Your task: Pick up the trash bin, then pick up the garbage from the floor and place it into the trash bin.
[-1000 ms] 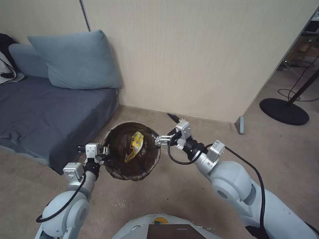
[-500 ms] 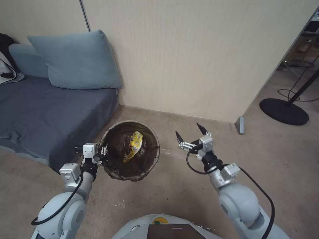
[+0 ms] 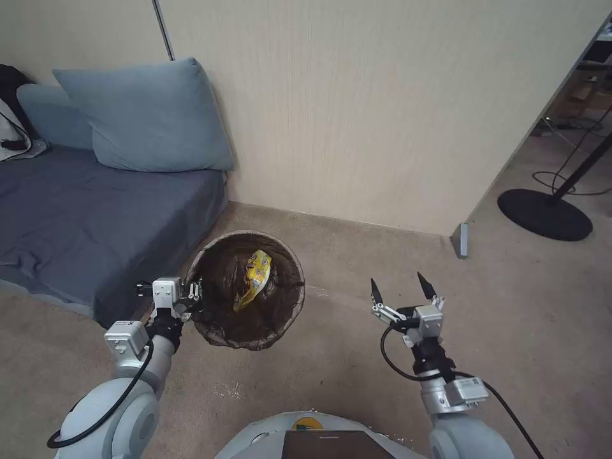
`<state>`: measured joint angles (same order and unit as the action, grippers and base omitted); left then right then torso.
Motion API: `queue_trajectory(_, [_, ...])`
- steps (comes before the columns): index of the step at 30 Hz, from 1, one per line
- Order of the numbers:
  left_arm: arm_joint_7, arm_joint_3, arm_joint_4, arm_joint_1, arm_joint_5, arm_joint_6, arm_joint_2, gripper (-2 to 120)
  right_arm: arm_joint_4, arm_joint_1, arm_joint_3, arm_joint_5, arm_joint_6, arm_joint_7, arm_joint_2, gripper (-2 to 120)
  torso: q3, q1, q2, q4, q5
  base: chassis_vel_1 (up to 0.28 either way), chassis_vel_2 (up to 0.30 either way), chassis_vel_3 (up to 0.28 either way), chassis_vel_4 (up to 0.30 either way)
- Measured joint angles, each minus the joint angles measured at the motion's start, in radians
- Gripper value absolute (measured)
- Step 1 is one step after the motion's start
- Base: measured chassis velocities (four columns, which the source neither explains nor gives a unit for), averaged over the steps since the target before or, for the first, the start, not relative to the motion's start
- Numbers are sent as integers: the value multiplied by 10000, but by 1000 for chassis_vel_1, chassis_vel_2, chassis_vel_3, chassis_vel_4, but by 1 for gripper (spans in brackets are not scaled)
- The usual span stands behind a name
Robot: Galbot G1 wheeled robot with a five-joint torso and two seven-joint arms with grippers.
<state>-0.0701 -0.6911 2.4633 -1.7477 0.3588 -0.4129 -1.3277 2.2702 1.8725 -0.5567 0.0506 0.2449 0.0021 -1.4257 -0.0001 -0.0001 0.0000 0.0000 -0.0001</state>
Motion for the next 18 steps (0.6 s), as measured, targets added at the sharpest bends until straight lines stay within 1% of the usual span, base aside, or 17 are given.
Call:
queue_trajectory(6, [69, 117, 29, -70, -302, 65, -92, 2, 22, 67, -36, 15, 144, 122, 23, 100, 1, 1, 0, 0, 1, 0, 0, 0, 0])
queue_trajectory(11, [354, 94, 23, -134, -703, 329, -173, 2, 161, 187, -200, 81, 173, 125, 80, 100, 1, 1, 0, -1, 1, 0, 0, 0, 0])
queue_trajectory(18, [410, 100, 40, -180, -800, 458, -241, 2, 208, 271, -352, 149, 257, 128, -15, 100, 1, 1, 0, -1, 1, 0, 0, 0, 0])
